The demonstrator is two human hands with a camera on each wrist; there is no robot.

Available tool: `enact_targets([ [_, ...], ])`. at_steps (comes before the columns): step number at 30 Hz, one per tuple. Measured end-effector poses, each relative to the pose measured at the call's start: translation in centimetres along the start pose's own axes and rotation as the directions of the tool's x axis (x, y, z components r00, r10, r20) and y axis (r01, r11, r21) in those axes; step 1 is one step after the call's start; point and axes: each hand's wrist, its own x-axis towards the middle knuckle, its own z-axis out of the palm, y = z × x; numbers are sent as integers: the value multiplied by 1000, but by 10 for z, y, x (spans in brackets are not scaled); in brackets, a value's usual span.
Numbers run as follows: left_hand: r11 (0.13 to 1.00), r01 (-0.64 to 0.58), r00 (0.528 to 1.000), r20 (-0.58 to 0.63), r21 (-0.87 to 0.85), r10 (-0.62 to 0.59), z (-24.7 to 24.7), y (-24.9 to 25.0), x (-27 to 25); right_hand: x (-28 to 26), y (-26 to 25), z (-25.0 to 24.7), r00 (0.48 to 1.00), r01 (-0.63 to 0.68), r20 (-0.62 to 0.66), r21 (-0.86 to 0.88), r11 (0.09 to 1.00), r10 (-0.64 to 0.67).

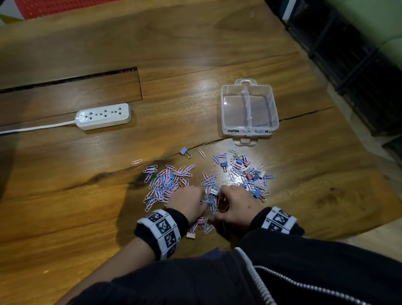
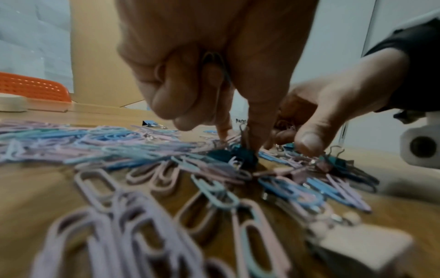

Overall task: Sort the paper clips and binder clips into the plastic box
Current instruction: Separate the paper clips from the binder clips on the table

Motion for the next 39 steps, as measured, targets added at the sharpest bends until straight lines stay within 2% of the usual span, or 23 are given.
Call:
enact_targets([
  [4, 997, -74, 996, 42, -28, 75, -4, -5, 6, 2, -4, 3, 996, -81, -35, -4, 997, 81],
  [7, 961, -10, 994, 101, -277, 39, -7, -16, 11, 3, -6, 5, 994, -99, -47, 31, 995, 100],
  [9, 876, 19, 992, 122, -482, 45, -10, -22, 14, 2, -4, 6, 998, -49, -26, -3, 999, 49],
  [12, 678, 103, 987, 160, -727, 22, -15, -24, 14, 1, 3, 6, 999, 44, -9, -100, 994, -45],
  [14, 462, 236, 966, 259, -855, -14, -14, -26, 12, 0, 6, 6, 997, 73, 15, -121, 990, -71],
  [15, 336, 275, 956, 294, -901, 6, -14, -27, 12, -1, 7, 6, 997, 72, 13, -93, 993, -71],
  [17, 113, 278, 956, 286, -954, 66, -12, -29, 14, -2, 9, 2, 998, 64, -13, 55, 996, -63],
  [18, 27, 275, 957, 276, -961, 92, -13, -28, 16, -2, 10, 0, 998, 61, -39, 147, 987, -56],
  [20, -64, 291, 952, 282, -954, 121, -17, -24, 18, -5, 14, -8, 995, 38, -103, 389, 920, 2],
  [22, -37, 318, 947, 316, -947, 60, -17, -20, 23, -8, 18, -17, 991, -17, -92, 627, 779, 95],
  [25, 162, 315, 949, 313, -935, -38, -20, -14, 32, -8, 25, -29, 991, -55, -8, 888, 456, 135],
  [27, 258, 342, 939, 339, -904, -59, -21, -11, 37, -8, 31, -36, 991, -68, 42, 976, 207, 130],
  [28, 278, 361, 932, 357, -890, -67, -23, -9, 38, -9, 33, -40, 990, -72, 57, 991, 116, 132],
  [30, 320, 371, 928, 363, -872, -86, -27, -4, 41, -9, 37, -46, 988, -92, 88, 995, 26, 131],
  [31, 382, 348, 936, 338, -856, -95, -29, 0, 42, -9, 37, -48, 988, -103, 99, 994, 26, 121],
  [32, 494, 305, 950, 292, -814, -106, -32, 4, 42, -9, 36, -49, 987, -113, 106, 992, 54, 118],
  [34, 789, 209, 975, 182, -577, -126, -36, 12, 42, -7, 32, -49, 984, -130, 104, 976, 177, 146],
  [35, 894, 167, 983, 136, -416, -120, -38, 16, 40, -6, 30, -49, 981, -134, 92, 958, 252, 173],
  [36, 958, 115, 990, 105, -264, -90, -38, 19, 39, -5, 28, -48, 977, -138, 74, 936, 325, 201],
  [37, 985, 89, 991, 115, -147, -73, -37, 22, 39, -4, 25, -46, 974, -140, 53, 908, 396, 221],
  [39, 988, 142, 977, 166, -52, -132, -34, 25, 42, -1, 23, -42, 977, -119, -17, 788, 604, 215],
])
